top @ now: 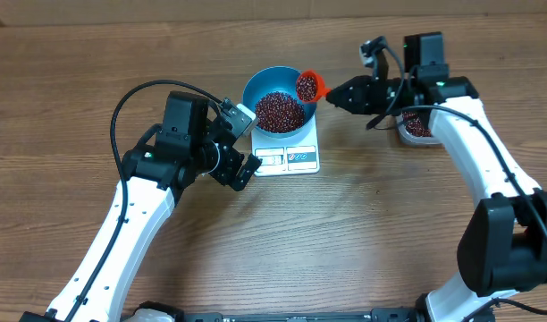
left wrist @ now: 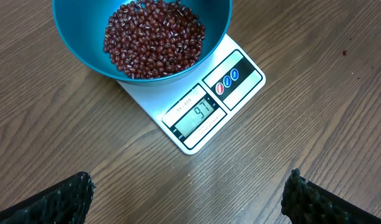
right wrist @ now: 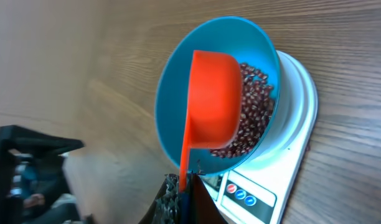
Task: Scoop item into bowl and weigh 150g on scale
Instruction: 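Lift the filled red scoop and carry it left over the teal bowl, then tip the red scoop over the teal bowl to pour beans in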
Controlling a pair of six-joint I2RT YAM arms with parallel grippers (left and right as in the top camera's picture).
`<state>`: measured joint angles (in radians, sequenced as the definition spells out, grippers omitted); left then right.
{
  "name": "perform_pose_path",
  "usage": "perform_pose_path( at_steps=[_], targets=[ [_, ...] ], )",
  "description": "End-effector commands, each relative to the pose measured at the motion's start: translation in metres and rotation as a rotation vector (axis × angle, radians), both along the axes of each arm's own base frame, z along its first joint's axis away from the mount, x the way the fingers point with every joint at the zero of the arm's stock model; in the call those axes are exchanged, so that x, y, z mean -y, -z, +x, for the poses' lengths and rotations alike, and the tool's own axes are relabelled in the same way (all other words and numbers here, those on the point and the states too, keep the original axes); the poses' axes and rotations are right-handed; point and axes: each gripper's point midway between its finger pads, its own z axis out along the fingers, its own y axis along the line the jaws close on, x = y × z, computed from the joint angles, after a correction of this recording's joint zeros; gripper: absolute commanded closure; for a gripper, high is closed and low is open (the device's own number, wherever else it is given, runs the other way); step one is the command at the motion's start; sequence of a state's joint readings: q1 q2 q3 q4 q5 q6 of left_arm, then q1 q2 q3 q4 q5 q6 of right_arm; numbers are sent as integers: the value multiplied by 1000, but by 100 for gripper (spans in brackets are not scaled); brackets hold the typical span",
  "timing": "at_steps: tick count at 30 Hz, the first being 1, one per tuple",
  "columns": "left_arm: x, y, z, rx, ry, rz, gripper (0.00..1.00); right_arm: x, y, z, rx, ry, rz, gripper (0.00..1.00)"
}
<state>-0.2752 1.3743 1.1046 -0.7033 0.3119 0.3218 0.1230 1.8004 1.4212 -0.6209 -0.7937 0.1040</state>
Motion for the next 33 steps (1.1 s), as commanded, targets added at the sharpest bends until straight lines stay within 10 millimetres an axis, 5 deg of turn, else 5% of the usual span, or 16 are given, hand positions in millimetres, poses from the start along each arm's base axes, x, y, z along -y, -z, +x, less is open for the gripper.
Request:
perform_pose_path(
  at_steps=[1, 18, 33],
  targets=[
    [5, -5, -3, 18, 32, -10, 0, -5, -5, 10, 84, 1, -81, 96],
    [5, -5, -3, 18, 32, -10, 0, -31, 9, 11, 285, -114, -312, 96],
    [5, -5, -3, 18, 32, -10, 0, -30, 6, 18, 526, -285, -447, 96]
  ],
)
